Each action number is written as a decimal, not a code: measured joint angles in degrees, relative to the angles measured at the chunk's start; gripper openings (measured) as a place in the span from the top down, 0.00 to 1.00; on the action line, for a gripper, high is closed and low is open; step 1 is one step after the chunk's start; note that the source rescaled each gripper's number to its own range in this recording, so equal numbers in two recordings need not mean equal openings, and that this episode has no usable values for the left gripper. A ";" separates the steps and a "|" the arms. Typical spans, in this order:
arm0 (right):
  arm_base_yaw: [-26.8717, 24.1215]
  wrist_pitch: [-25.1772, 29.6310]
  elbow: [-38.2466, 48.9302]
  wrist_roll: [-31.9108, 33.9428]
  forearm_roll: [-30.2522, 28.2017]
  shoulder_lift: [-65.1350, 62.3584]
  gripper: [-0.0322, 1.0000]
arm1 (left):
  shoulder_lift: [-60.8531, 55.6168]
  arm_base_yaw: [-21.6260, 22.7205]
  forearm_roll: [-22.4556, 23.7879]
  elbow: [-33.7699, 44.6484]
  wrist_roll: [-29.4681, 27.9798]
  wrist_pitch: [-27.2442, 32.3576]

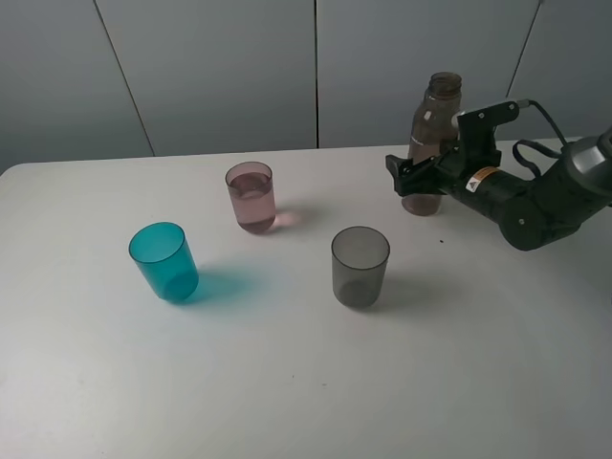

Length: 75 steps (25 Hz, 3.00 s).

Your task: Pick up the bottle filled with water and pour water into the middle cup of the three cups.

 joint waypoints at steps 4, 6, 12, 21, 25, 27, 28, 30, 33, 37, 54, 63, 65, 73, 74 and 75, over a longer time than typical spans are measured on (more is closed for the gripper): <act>0.00 0.79 4.18 -0.24 1.40 -3.27 0.01 | 0.00 0.00 0.00 0.00 0.00 0.00; 0.00 0.91 7.17 -0.52 2.63 -5.65 0.01 | 0.00 0.00 0.00 0.00 0.00 0.00; 0.00 1.38 16.85 -3.65 4.31 -13.76 0.01 | 0.00 0.00 0.00 0.00 0.00 0.00; 0.00 27.67 19.75 -4.92 4.49 -39.40 0.00 | 0.00 0.00 0.00 0.00 0.00 0.00; 0.00 48.04 14.80 -5.04 4.49 -55.78 0.00 | 0.00 0.00 0.00 0.00 0.00 0.00; 0.00 59.78 11.20 -5.04 4.73 -62.95 0.00 | 0.00 0.00 0.00 0.00 0.00 0.00; 0.00 64.27 9.73 -5.04 5.65 -66.61 0.00 | 0.00 0.00 0.00 0.00 0.00 0.00; 0.00 75.19 6.27 -5.04 7.52 -72.97 0.00 | 0.00 0.00 0.00 0.00 0.00 0.00; 0.00 90.54 2.57 -5.04 10.24 -81.70 0.00 | 0.00 0.00 0.00 0.00 0.00 0.00; 0.00 106.34 2.16 -5.13 11.28 -92.69 0.00 | 0.00 0.00 0.00 0.00 0.00 0.00; 0.00 121.32 16.63 -5.26 15.36 -123.59 0.00 | 0.00 0.00 0.00 0.00 0.12 0.00; 0.00 120.67 16.74 -3.13 14.60 -125.00 0.00 | 0.00 0.00 0.00 0.00 0.12 0.00; 0.00 120.67 16.74 -2.47 13.88 -125.00 0.00 | 0.00 0.00 0.00 0.00 0.12 0.00; -7.02 120.67 16.74 -1.73 13.16 -125.00 0.00 | 0.00 0.00 0.00 0.00 0.12 0.00; -8.16 120.67 16.74 -1.73 13.16 -125.00 0.00 | 0.00 0.00 0.00 0.00 0.12 0.00; -8.61 120.67 16.74 -1.73 13.16 -125.00 0.00 | 0.00 0.00 0.00 0.00 0.12 0.00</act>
